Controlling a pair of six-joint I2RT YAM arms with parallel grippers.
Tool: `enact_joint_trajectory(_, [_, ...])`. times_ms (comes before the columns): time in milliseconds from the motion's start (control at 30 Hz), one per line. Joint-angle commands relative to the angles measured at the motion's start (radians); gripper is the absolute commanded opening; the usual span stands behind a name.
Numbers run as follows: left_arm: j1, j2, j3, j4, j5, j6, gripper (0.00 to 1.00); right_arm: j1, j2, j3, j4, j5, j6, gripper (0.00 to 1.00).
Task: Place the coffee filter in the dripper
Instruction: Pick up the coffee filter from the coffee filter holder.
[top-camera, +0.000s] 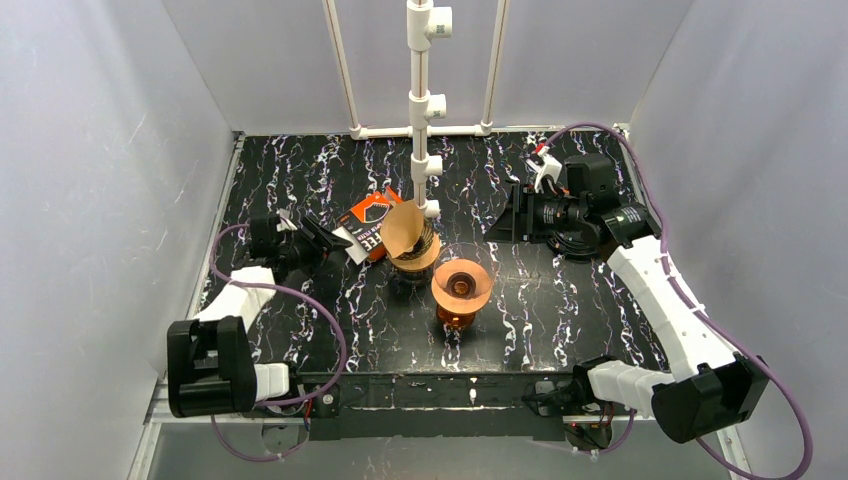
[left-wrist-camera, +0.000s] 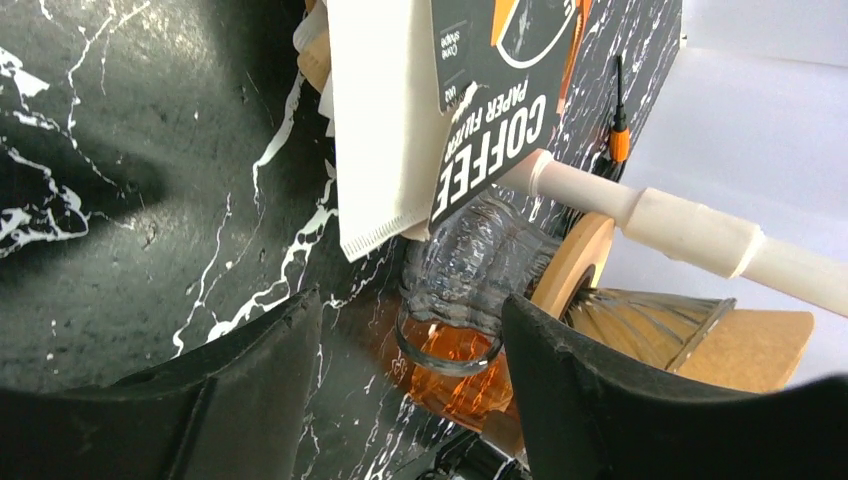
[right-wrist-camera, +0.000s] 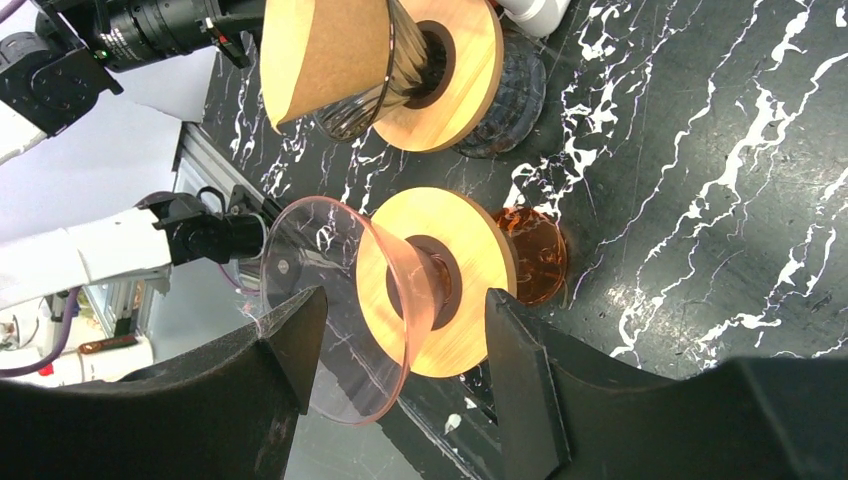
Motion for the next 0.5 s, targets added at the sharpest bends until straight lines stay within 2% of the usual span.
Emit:
enact_joint_trajectory(0, [0.002, 0.046, -0.011, 0.088, 0.013, -0.020, 0.62, -0.004, 0.015, 0.050, 0.022, 0.007, -0.024, 0.68])
enact_joint_trajectory(300, [0.003, 0.080, -0.016, 0.106, -0.004, -0.014, 0.53, -0.004, 0.032, 0.057, 0.022, 0.012, -0.036, 0.68])
enact_joint_trajectory(467, [0.004, 0.126, -0.017, 0.126, -0.009, -0.018, 0.51, -0.004, 0.037, 0.057, 0.021, 0.017, -0.041, 0.68])
